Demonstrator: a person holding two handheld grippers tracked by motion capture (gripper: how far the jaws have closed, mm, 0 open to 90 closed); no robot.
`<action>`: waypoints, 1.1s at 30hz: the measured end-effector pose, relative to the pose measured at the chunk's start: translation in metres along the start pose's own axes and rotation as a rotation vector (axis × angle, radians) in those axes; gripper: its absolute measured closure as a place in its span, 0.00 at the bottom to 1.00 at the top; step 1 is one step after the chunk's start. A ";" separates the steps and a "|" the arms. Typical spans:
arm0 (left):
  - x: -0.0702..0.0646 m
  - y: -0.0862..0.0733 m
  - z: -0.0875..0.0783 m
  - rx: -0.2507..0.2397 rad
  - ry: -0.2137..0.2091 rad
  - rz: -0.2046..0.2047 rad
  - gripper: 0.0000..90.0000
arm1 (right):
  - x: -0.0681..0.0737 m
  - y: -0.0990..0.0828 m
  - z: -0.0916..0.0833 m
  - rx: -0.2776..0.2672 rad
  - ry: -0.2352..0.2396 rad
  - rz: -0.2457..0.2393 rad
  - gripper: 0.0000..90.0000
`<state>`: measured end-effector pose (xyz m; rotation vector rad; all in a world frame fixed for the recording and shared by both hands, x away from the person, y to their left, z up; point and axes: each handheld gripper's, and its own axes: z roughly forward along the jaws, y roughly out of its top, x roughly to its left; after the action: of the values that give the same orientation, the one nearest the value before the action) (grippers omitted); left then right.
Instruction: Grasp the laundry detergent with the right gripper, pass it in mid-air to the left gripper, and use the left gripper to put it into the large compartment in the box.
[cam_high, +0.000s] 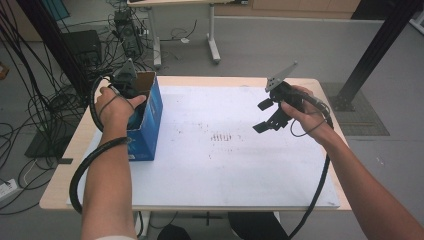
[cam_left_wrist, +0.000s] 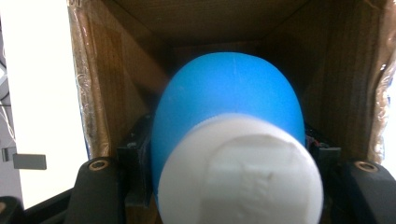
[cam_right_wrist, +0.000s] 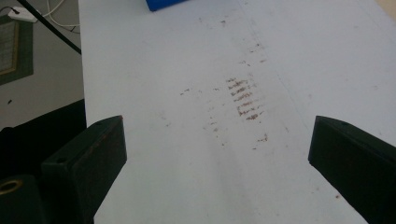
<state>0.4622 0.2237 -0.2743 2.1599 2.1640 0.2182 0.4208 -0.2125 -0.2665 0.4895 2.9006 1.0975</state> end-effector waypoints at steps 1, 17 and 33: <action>0.000 0.000 0.000 -0.003 -0.002 0.000 0.40 | 0.000 0.000 0.000 0.001 0.000 0.001 0.05; -0.001 0.000 -0.001 -0.001 0.002 0.000 0.40 | 0.000 -0.002 -0.004 0.001 -0.007 0.004 0.05; -0.002 0.001 0.000 -0.003 0.002 0.005 0.40 | 0.000 -0.004 -0.003 0.007 -0.008 0.005 0.05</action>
<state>0.4631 0.2220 -0.2738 2.1651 2.1575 0.2242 0.4196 -0.2172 -0.2663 0.4999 2.8995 1.0837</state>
